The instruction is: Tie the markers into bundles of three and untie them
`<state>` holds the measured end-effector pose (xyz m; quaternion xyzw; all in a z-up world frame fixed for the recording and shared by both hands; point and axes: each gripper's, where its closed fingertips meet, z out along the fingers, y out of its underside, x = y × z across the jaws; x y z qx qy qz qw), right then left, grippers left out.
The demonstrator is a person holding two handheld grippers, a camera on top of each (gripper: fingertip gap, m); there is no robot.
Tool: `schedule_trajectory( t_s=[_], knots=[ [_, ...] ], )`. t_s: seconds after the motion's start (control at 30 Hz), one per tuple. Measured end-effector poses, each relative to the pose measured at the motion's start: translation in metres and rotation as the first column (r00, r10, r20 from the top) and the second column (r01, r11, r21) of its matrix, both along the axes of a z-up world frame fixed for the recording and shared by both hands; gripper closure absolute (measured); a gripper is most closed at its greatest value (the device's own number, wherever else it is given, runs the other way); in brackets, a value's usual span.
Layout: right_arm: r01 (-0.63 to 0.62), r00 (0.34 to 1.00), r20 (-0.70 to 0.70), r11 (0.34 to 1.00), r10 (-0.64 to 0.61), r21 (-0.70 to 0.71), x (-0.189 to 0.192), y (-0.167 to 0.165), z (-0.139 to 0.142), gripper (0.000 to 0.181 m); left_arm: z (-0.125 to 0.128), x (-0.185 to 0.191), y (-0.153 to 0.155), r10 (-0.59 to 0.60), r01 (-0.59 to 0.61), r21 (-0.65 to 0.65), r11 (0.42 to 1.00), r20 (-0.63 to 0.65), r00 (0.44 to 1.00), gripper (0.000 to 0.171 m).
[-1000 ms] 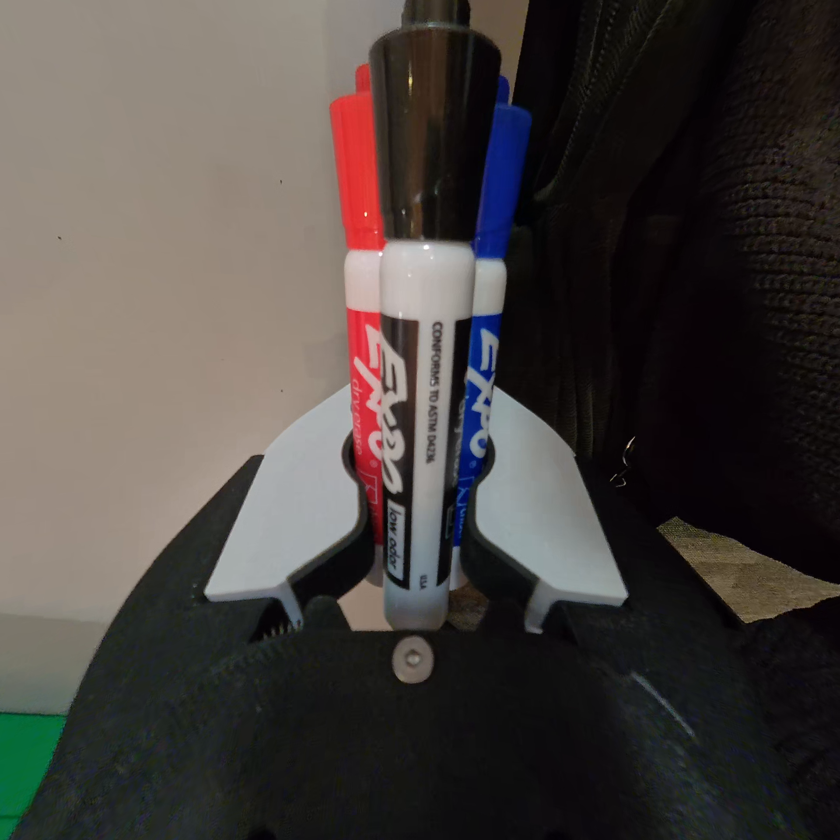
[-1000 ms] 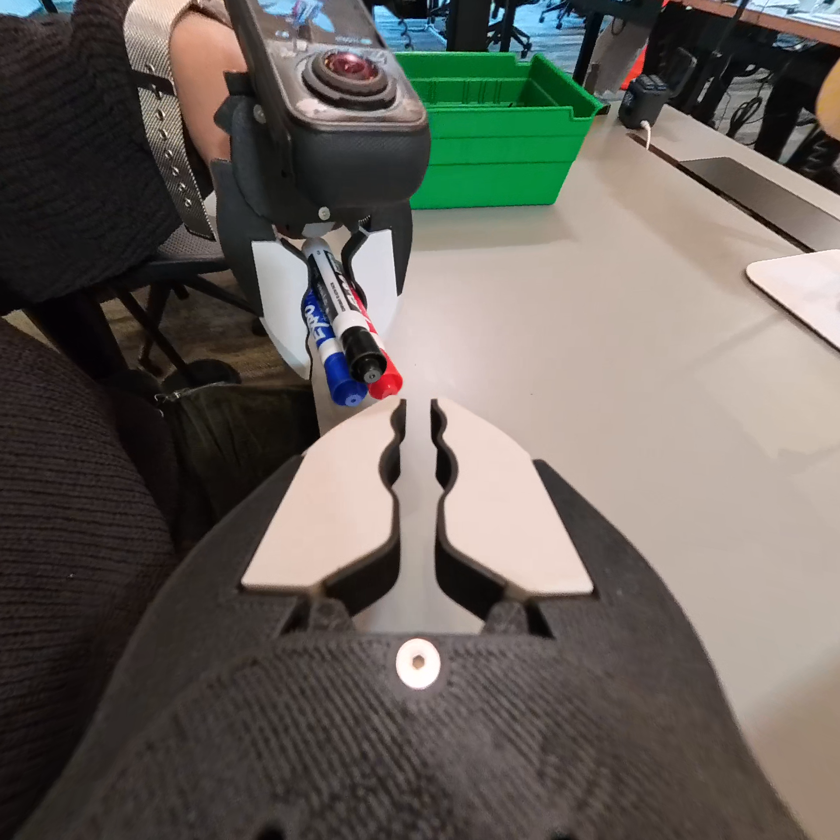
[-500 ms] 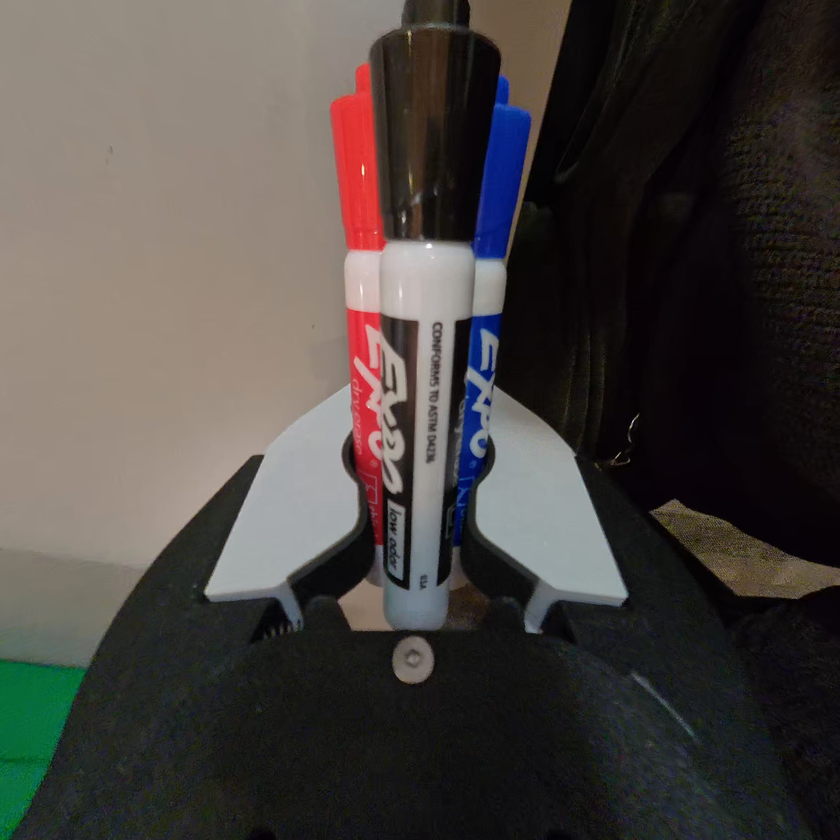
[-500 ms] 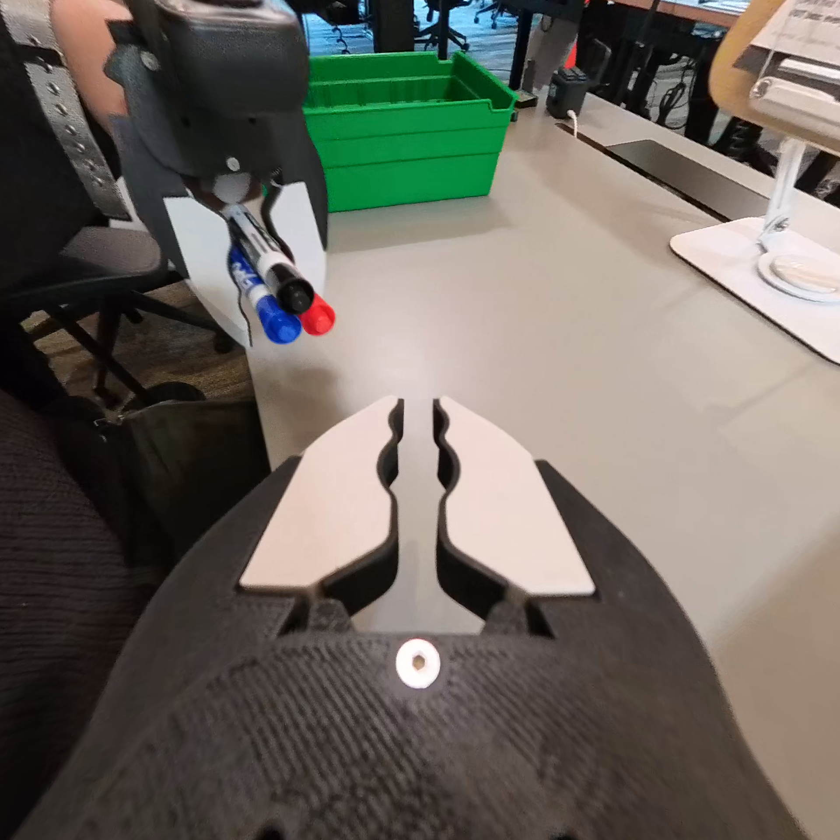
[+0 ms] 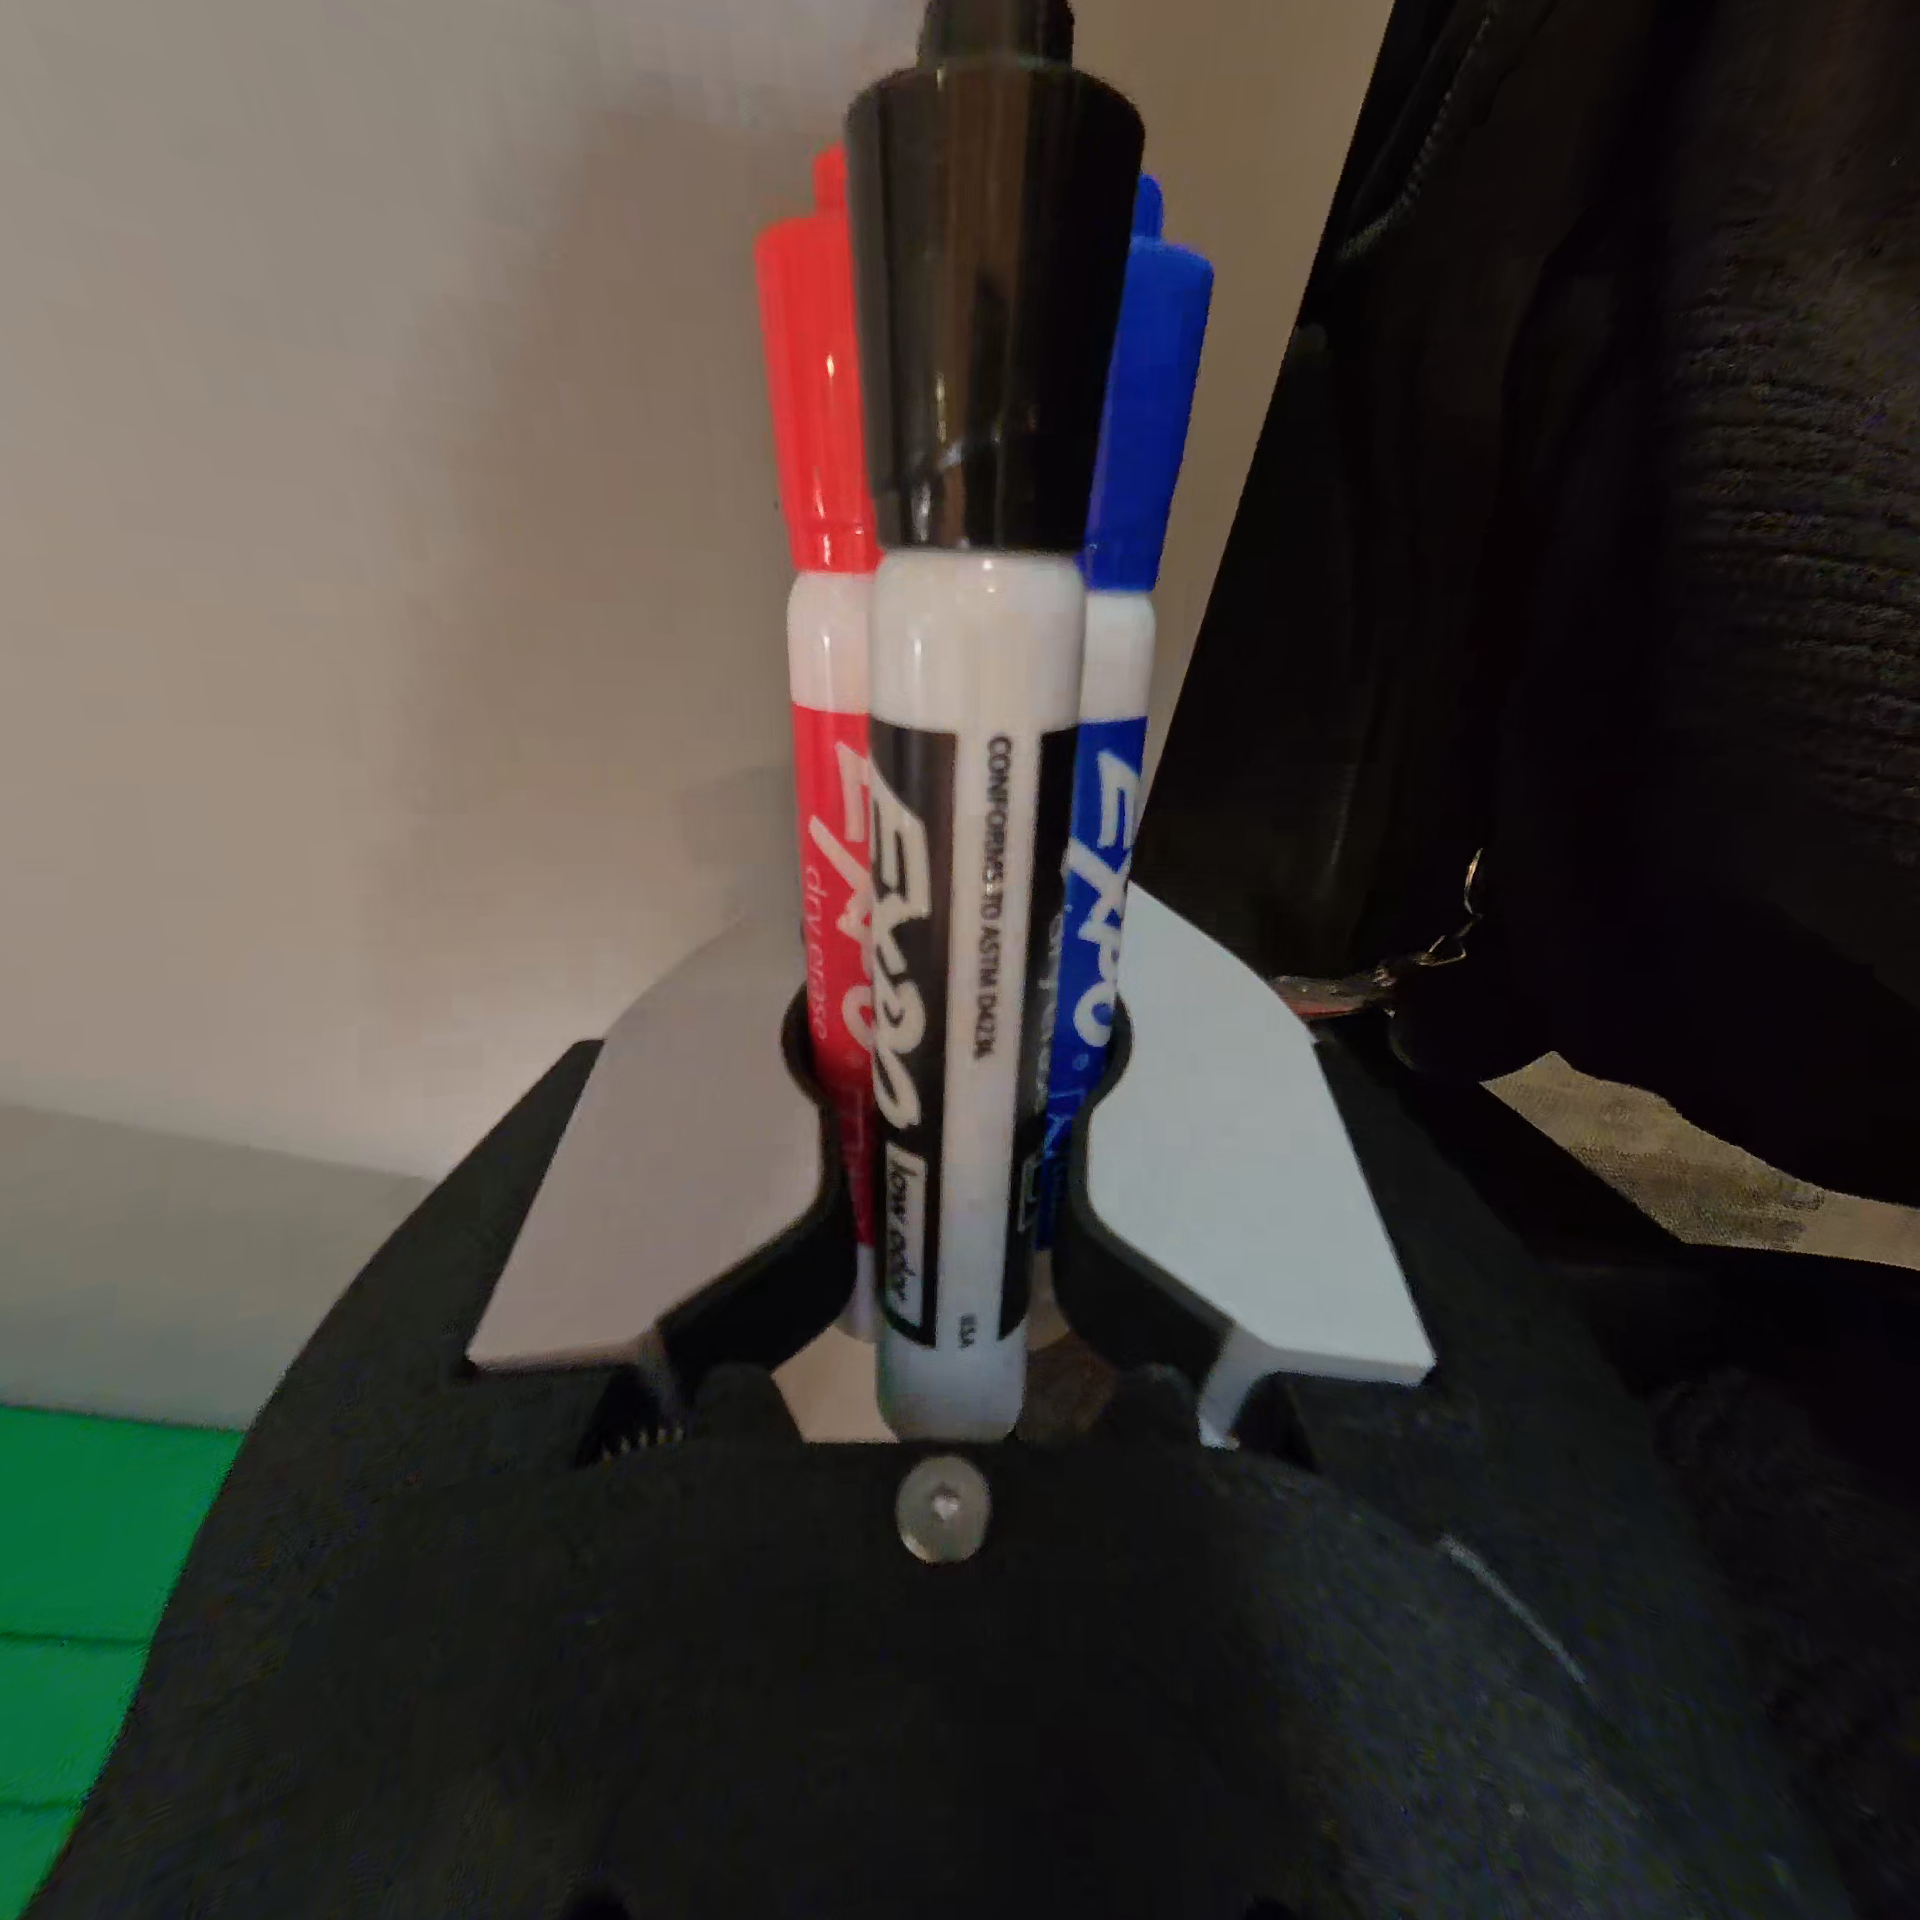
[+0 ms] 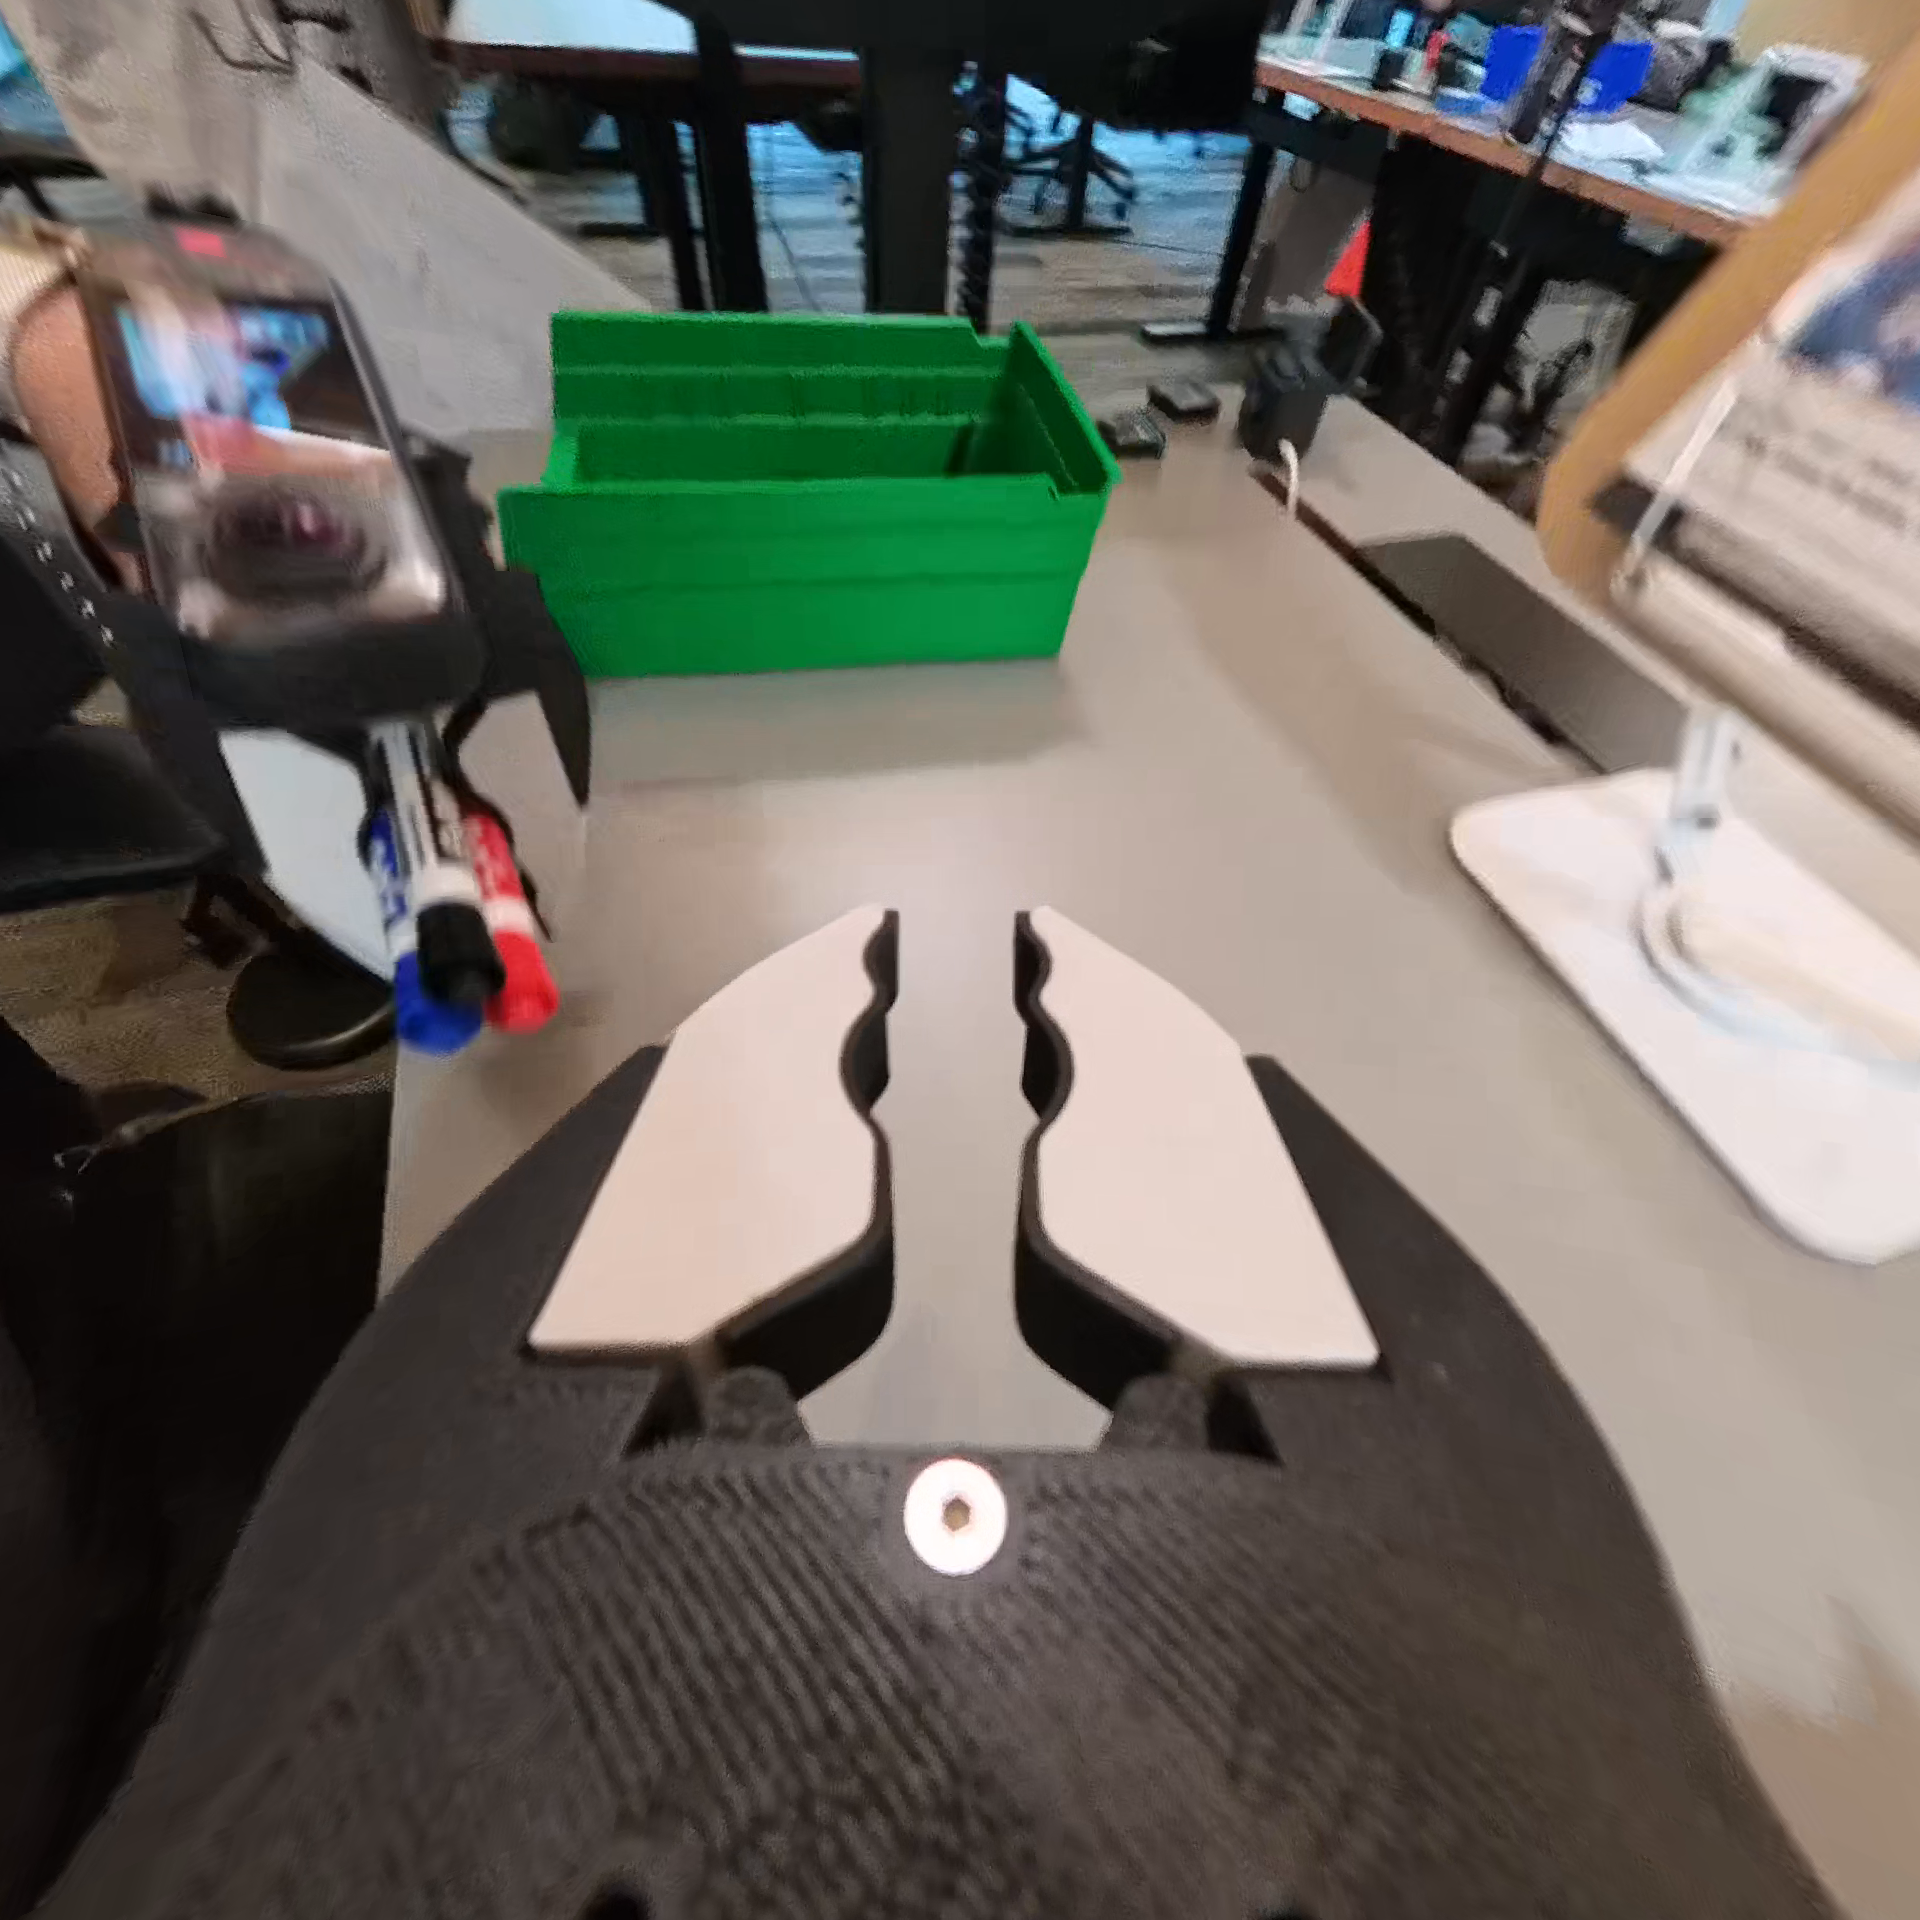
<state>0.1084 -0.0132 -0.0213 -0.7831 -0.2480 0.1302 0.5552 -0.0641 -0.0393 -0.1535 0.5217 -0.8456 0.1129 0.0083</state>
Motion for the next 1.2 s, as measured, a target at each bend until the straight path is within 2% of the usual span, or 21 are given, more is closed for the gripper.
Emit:
schedule_trajectory(
  t_s=[0.1,0.17,0.27,0.33,0.43,0.5,0.57,0.63,0.7,0.8,0.87,0.9,0.97,1.0,1.13,1.2],
  knots=[
    [-0.132,0.99,0.052,0.991,0.132,0.006,-0.03,0.055,0.034,0.154,-0.001,-0.001,0.003,0.005,-0.005,-0.008,1.0,0.009,1.0,0.124],
    [-0.243,0.965,0.093,0.969,0.246,-0.044,-0.058,0.093,0.047,0.149,-0.002,-0.003,0.004,0.01,-0.01,-0.004,1.0,0.006,1.0,0.123],
    [-0.369,0.896,0.211,0.92,0.39,-0.134,-0.103,0.153,0.045,0.144,-0.002,-0.006,0.005,0.024,-0.024,-0.011,1.0,0.015,1.0,0.124],
    [-0.441,0.822,0.32,0.882,0.471,-0.164,-0.135,0.191,0.035,0.145,-0.001,-0.009,0.006,0.037,-0.037,-0.017,0.999,0.023,0.999,0.124],
    [-0.552,0.673,0.454,0.805,0.584,-0.217,-0.185,0.236,0.011,0.145,-0.003,-0.017,0.006,0.071,-0.07,-0.037,0.997,0.02,0.997,0.124],
    [-0.604,0.544,0.54,0.746,0.642,-0.28,-0.211,0.261,-0.015,0.144,-0.004,-0.023,0.009,0.101,-0.1,-0.044,0.994,0.016,0.995,0.124],
    [-0.61,0.39,0.603,0.686,0.696,-0.398,-0.228,0.281,-0.05,0.142,-0.005,-0.028,0.012,0.131,-0.13,-0.054,0.99,0.019,0.991,0.124],
    [-0.6,0.266,0.639,0.643,0.721,-0.476,-0.242,0.301,-0.082,0.141,-0.005,-0.035,0.014,0.158,-0.157,-0.06,0.986,0.017,0.987,0.124],
    [-0.588,0.167,0.67,0.618,0.724,-0.521,-0.252,0.32,-0.109,0.142,-0.005,-0.041,0.016,0.182,-0.181,-0.06,0.982,0.012,0.983,0.123],
    [-0.539,0.031,0.733,0.629,0.68,-0.56,-0.253,0.349,-0.141,0.139,-0.005,-0.051,0.016,0.21,-0.208,-0.073,0.975,0.016,0.978,0.123],
    [-0.515,-0.002,0.736,0.63,0.677,-0.581,-0.252,0.359,-0.156,0.139,-0.006,-0.057,0.016,0.229,-0.227,-0.077,0.971,0.016,0.973,0.124],
    [-0.512,-0.007,0.738,0.632,0.675,-0.582,-0.253,0.362,-0.159,0.152,-0.006,-0.06,0.016,0.237,-0.236,-0.076,0.969,0.013,0.971,0.123],
    [-0.536,0.0,0.755,0.637,0.656,-0.554,-0.261,0.364,-0.155,0.16,-0.006,-0.065,0.016,0.248,-0.247,-0.071,0.966,0.011,0.969,0.124],
    [-0.538,-0.006,0.751,0.631,0.66,-0.559,-0.261,0.362,-0.153,0.174,-0.006,-0.066,0.015,0.253,-0.252,-0.073,0.965,0.009,0.967,0.123],
    [-0.502,-0.06,0.781,0.658,0.621,-0.562,-0.248,0.36,-0.146,0.177,-0.005,-0.069,0.014,0.256,-0.255,-0.072,0.964,0.008,0.967,0.124],
    [-0.51,-0.061,0.792,0.663,0.608,-0.548,-0.247,0.359,-0.142,0.175,-0.007,-0.069,0.014,0.259,-0.258,-0.073,0.963,0.004,0.966,0.123]
  ],
)
